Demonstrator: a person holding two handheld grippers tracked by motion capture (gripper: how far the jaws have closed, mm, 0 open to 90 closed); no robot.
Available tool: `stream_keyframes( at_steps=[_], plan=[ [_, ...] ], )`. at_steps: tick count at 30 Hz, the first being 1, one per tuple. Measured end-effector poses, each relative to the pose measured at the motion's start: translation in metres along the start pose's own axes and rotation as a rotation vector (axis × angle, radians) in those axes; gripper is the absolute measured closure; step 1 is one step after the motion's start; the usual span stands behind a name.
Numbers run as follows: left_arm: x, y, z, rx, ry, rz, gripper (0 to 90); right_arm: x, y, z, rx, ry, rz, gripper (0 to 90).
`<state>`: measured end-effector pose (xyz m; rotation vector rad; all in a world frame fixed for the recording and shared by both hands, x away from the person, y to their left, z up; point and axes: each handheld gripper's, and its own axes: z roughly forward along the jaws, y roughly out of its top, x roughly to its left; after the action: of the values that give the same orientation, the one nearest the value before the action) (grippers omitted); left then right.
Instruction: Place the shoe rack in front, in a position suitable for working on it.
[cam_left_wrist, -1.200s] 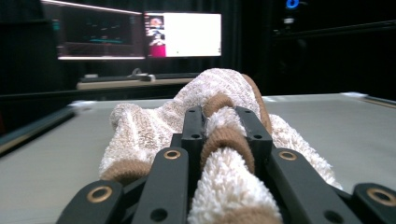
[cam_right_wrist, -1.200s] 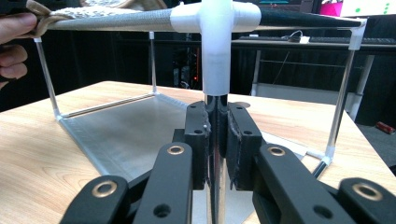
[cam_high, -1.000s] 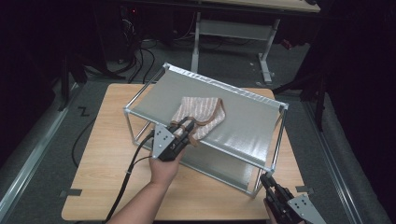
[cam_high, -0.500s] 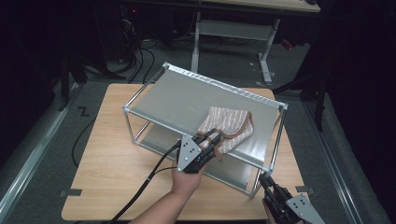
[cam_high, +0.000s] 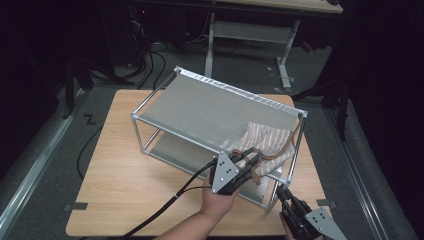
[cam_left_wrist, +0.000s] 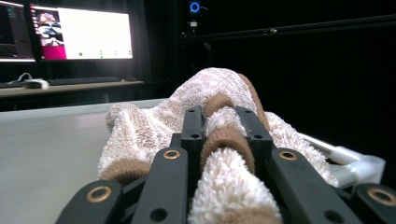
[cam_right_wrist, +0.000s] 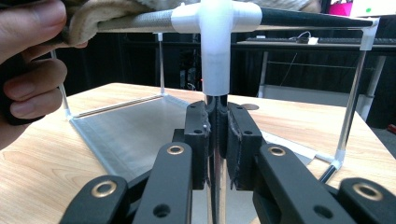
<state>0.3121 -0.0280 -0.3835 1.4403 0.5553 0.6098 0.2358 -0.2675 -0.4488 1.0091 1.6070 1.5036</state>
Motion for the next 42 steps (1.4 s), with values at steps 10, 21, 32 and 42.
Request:
stream_keyframes(
  at_steps=[10,21,32,42],
  plan=[
    [-0.024,0.0,0.009,0.0,-0.022,0.029,75.3,0.004,0.0,0.001,0.001,0.012,-0.013,80.7],
    [-0.006,0.0,0.001,0.012,0.008,0.042,75.2,0.004,0.001,0.002,0.004,0.019,-0.019,80.8],
    [0.041,0.001,-0.018,0.021,0.121,0.061,75.4,0.004,0.001,0.002,0.007,0.013,-0.023,80.8],
    [0.095,0.003,-0.048,0.046,0.252,0.098,75.4,0.004,0.001,0.002,0.008,0.011,-0.027,80.9]
  ],
)
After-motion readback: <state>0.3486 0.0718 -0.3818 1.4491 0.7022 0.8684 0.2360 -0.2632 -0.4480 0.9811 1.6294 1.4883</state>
